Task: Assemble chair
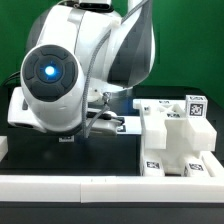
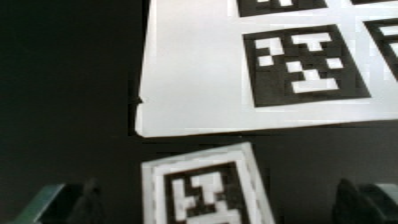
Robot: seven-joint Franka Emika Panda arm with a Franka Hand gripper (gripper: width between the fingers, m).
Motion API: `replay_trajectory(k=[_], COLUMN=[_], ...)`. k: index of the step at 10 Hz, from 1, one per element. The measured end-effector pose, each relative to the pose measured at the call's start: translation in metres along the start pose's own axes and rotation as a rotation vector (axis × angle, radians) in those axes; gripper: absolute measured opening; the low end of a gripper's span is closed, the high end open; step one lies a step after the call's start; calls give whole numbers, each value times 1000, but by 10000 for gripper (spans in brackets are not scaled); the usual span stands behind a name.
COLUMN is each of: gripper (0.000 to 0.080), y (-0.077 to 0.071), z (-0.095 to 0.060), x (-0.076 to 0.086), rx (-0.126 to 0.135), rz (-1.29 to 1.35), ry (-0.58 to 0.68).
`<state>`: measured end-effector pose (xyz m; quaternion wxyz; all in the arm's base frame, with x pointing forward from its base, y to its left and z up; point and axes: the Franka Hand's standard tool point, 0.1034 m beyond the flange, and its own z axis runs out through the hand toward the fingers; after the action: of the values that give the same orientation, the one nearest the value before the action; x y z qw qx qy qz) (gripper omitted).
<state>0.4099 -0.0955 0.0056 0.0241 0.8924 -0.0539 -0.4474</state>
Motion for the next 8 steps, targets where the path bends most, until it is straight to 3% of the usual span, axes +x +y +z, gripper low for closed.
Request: replay_trajectory(k=[1,2,3,4,5,6,7,8], gripper=[555,555,354,279,279,279,279,279], y=[0,0,0,0,0,-6,-10,-11], z=[0,0,0,0,-3,-23,-50,-72], x=[0,0,0,0,0,-11,-32,-40], rx=[0,0,0,1,-2,0,14,22], rz=[0,0,0,0,-1,-18,-34,-49], ry=[0,-1,-1,-2,3,20,33,95])
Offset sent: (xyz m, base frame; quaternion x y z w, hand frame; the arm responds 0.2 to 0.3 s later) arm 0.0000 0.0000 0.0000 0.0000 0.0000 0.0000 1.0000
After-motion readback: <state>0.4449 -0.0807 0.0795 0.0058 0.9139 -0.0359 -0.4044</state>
